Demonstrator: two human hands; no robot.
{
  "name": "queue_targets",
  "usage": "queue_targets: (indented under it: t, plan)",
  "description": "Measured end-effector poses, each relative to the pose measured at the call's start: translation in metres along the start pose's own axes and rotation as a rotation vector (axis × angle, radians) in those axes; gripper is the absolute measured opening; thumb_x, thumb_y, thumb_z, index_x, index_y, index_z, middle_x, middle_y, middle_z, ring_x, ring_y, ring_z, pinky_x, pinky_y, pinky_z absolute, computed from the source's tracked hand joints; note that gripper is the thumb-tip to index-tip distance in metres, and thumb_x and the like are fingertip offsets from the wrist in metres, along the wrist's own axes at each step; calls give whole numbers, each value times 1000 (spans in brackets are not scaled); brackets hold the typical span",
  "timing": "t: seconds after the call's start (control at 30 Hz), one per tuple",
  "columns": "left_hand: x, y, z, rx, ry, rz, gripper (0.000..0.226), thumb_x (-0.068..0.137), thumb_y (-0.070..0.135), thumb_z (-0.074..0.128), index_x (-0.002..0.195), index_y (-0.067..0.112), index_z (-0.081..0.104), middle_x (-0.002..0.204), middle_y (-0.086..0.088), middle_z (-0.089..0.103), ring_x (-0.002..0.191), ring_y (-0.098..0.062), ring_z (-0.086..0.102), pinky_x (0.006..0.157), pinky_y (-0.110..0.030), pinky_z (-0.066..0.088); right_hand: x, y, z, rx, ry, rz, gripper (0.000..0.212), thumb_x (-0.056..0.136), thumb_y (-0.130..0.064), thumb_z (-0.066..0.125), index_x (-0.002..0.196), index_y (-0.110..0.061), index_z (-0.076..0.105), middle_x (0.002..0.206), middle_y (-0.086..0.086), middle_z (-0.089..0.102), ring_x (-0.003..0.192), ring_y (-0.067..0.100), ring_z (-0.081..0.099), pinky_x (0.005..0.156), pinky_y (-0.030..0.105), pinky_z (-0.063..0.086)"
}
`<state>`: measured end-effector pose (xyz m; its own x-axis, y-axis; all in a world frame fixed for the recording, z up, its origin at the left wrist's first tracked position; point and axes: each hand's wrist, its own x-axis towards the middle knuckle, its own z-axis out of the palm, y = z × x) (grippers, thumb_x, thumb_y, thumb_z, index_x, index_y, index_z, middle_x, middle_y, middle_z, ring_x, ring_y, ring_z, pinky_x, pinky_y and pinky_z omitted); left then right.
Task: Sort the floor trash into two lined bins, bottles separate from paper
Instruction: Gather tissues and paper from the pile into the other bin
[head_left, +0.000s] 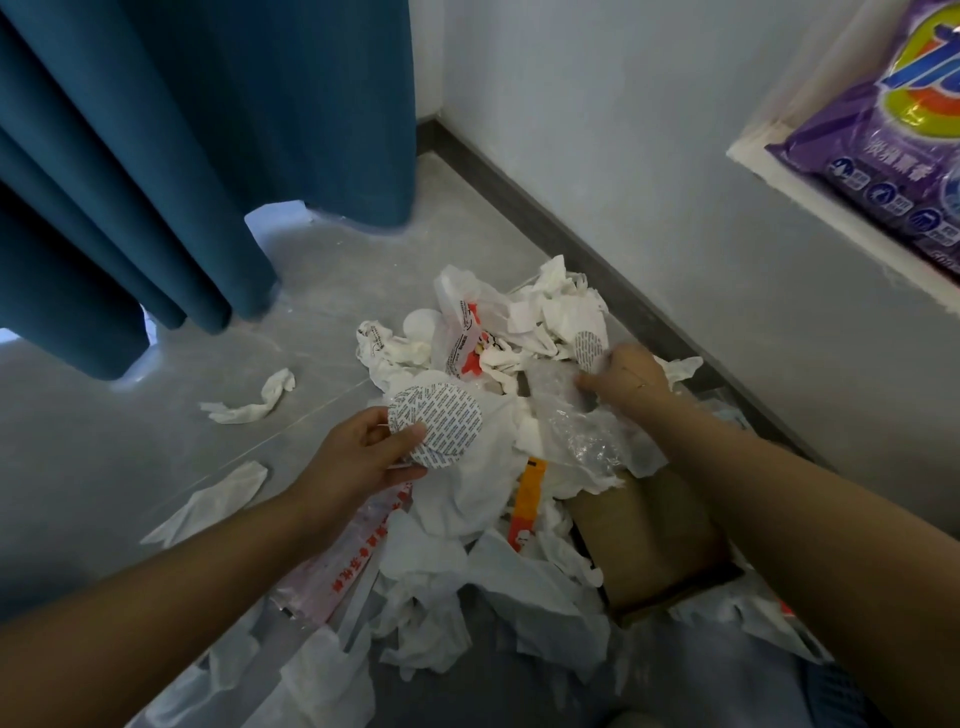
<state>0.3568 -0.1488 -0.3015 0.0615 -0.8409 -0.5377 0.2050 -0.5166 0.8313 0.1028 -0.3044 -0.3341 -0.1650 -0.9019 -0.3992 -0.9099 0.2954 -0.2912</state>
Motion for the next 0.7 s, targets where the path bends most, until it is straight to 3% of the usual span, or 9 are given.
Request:
queue_targets:
  t: [0.1, 0.17, 0.23, 0.3, 0.37, 0.43, 0.5, 0.57, 0.7]
  plan:
    - [1, -3, -3, -5, 3, -5, 26, 89, 14, 60, 114, 7, 59, 104, -8, 72, 94, -20, 70, 73, -25, 58, -4, 2, -6, 106, 35, 25, 28, 79, -24, 72, 96, -5, 60, 91, 10, 61, 83, 25, 60, 59, 30, 43]
    - [-13, 3, -5, -30, 7, 29, 25, 90, 14, 60, 114, 9, 60, 105, -7, 72, 95, -20, 70, 74, -26, 58, -20, 2, -21, 109, 96, 19, 13, 83, -14, 65, 91, -4, 63, 89, 14, 63, 87, 30, 62, 69, 33, 50]
    - [-12, 3, -6, -23, 15, 26, 23, 89, 15, 60, 112, 11, 60, 104, -6, 72, 94, -19, 70, 74, -26, 58, -18, 7, -27, 42, 135, 35, 17, 90, -8, 56, 103, 0, 64, 101, 20, 64, 101, 36, 61, 90, 39, 48]
    - [-13, 4, -6, -16, 16, 15, 23, 89, 15, 60, 112, 11, 60, 104, -6, 72, 94, -19, 70, 75, -26, 58, -21, 16, -23, -6, 161, 32, 26, 94, -6, 49, 115, 5, 60, 113, 24, 62, 108, 38, 57, 98, 42, 45]
    - [-14, 3, -5, 3, 15, 16, 22, 90, 14, 60, 112, 11, 60, 103, -6, 73, 92, -18, 70, 72, -24, 58, -22, 23, -20, 76, 247, 22, 25, 95, -7, 47, 112, 4, 62, 111, 22, 62, 105, 36, 58, 94, 40, 45]
    - [-17, 6, -4, 15, 9, 23, 21, 90, 14, 59, 111, 10, 61, 101, -5, 73, 90, -17, 71, 70, -23, 58, -24, 27, -19, 244, 354, -49, 18, 95, -8, 47, 99, -2, 65, 96, 15, 61, 91, 27, 58, 82, 33, 46]
    - [-20, 9, -3, 24, 2, 28, 21, 91, 14, 58, 112, 11, 60, 102, -4, 73, 91, -17, 70, 71, -22, 58, -34, 23, -22, 454, 374, -76, 20, 95, -13, 52, 106, -4, 66, 98, 9, 63, 90, 20, 58, 82, 31, 50]
    - [-31, 13, -1, 38, -1, 40, 21, 92, 15, 57, 112, 11, 60, 103, -4, 73, 91, -16, 70, 71, -22, 57, -54, 14, -31, 685, 334, -81, 28, 91, -17, 59, 117, -6, 64, 105, 5, 66, 95, 19, 62, 86, 33, 53]
    - [-58, 14, 1, 51, 16, 35, 24, 92, 16, 58, 115, 8, 58, 102, -6, 72, 91, -19, 71, 74, -25, 58, -106, -9, -46, 985, 85, -166, 24, 86, -13, 66, 109, -8, 66, 100, 1, 68, 89, 14, 64, 78, 26, 55]
